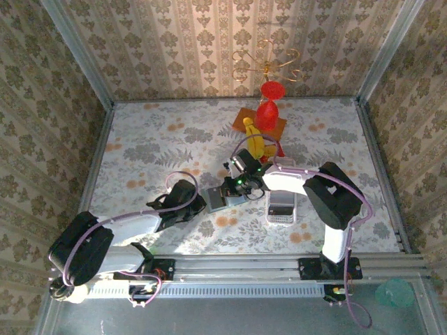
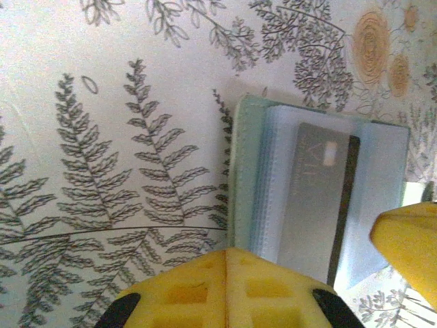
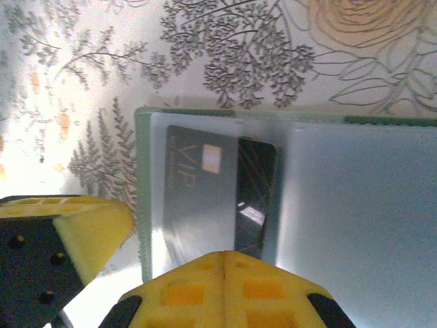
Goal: Put the credit cards into the card holder
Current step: Insert the credit card into the card slot.
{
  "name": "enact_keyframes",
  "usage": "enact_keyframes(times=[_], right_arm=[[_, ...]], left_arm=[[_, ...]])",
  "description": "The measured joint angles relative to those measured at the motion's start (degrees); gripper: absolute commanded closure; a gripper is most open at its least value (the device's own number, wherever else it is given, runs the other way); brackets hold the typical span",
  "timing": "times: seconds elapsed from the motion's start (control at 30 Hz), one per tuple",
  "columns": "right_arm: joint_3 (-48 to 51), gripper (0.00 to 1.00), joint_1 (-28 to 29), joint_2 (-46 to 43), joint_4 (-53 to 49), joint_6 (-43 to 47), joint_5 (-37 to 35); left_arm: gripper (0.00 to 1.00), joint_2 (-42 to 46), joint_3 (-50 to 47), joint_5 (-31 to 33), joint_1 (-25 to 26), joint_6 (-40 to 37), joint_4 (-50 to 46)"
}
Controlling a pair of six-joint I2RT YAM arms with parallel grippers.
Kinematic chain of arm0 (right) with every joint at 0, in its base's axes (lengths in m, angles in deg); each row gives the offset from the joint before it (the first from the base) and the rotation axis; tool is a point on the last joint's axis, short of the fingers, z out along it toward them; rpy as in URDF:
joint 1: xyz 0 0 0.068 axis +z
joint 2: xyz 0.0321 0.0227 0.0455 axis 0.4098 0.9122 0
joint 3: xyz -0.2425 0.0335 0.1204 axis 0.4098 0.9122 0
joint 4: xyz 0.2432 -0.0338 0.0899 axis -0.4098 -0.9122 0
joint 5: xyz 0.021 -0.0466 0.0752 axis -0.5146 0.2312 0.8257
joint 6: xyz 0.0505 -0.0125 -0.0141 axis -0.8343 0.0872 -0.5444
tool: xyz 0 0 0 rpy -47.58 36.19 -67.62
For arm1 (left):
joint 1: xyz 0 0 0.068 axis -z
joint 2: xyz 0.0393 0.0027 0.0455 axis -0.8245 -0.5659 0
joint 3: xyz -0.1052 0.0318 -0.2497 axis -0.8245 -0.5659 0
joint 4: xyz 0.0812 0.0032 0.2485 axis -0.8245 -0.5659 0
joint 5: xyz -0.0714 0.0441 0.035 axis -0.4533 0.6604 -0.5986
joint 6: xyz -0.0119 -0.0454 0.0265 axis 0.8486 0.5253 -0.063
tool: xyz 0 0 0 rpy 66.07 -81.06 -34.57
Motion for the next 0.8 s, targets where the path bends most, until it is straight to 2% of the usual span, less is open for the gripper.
enact_keyframes(times=[0.27, 0.8], right_arm=[[-2.9, 1.0, 0.1, 1.9, -3.3, 1.7, -3.5], [-5.3, 1.0, 2.6, 4.9, -4.5, 3.1, -4.1]], left_arm=[[0.97, -1.4, 0.0, 0.3, -0.2, 0.0, -1.6], [0.98, -3.6, 2.1, -0.9, -1.1, 0.0, -3.1]])
